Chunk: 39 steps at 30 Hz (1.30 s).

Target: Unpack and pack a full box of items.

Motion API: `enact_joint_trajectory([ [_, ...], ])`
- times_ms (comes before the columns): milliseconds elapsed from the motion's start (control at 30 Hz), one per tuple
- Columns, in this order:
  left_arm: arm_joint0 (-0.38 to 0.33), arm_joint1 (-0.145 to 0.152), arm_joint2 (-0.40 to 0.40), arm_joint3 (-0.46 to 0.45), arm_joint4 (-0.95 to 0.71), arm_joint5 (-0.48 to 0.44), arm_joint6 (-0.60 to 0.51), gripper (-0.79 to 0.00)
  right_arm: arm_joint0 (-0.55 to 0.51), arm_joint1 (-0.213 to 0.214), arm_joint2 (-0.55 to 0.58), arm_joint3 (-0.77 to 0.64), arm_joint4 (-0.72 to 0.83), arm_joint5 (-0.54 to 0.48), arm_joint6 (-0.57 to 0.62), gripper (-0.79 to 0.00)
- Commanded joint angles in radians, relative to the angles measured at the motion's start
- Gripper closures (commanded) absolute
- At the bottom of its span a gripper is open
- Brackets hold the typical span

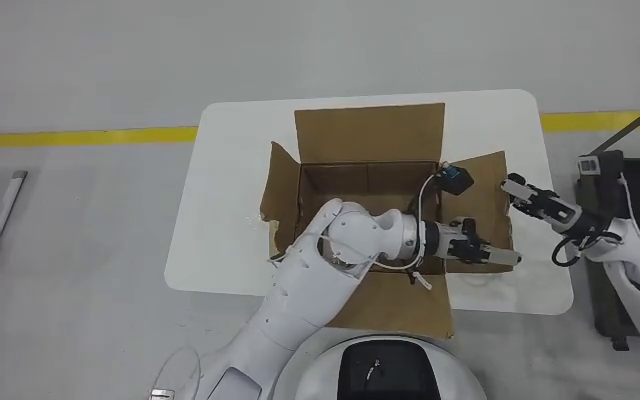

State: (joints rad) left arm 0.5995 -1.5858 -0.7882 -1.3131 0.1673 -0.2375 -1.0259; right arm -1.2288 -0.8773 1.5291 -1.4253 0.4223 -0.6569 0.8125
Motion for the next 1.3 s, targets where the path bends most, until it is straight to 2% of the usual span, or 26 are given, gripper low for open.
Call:
enact_joint_trajectory([
  [0,-0.002,0.000,0.002,0.004,0.001,0.001,0.000,-0.785,0.005,-0.001,-0.009,-0.004,-0.033,0.013,-0.005,-0.080],
  [33,-0.003,0.000,0.002,0.004,0.002,0.002,0.001,-0.785,0.007,-0.002,-0.013,-0.004,-0.049,0.018,-0.011,0.000],
  [200,-0.008,0.010,-0.023,-0.010,0.046,0.017,0.008,-0.785,0.004,-0.006,-0.024,-0.013,-0.109,0.034,-0.046,0.000],
  [300,-0.011,0.033,-0.061,-0.048,0.192,0.060,-0.012,-0.785,0.001,-0.007,-0.017,-0.012,-0.112,0.026,-0.058,0.000],
  [367,-0.016,0.055,-0.077,-0.091,0.354,0.108,-0.081,-0.785,-0.004,-0.007,-0.011,-0.014,-0.117,0.019,-0.061,0.000],
  [567,0.024,0.106,-0.131,-0.260,0.660,0.200,-0.304,-0.785,-0.015,-0.008,-0.001,-0.043,-0.130,0.024,-0.076,0.000],
  [733,0.045,0.130,-0.121,-0.297,0.911,0.250,-0.434,-0.785,-0.024,-0.009,0.007,-0.076,-0.146,0.028,-0.094,0.000],
  [967,0.052,0.131,-0.118,-0.301,0.931,0.260,-0.444,-0.785,-0.041,-0.010,0.025,-0.095,-0.157,0.026,-0.120,0.000],
  [1100,0.052,0.131,-0.118,-0.301,0.931,0.260,-0.444,-0.785,-0.057,-0.014,0.049,-0.092,-0.192,-0.018,-0.203,0.000],
  [1267,0.052,0.131,-0.118,-0.301,0.931,0.260,-0.444,-0.785,-0.070,-0.021,0.046,-0.089,-0.217,-0.017,-0.260,0.000],
])
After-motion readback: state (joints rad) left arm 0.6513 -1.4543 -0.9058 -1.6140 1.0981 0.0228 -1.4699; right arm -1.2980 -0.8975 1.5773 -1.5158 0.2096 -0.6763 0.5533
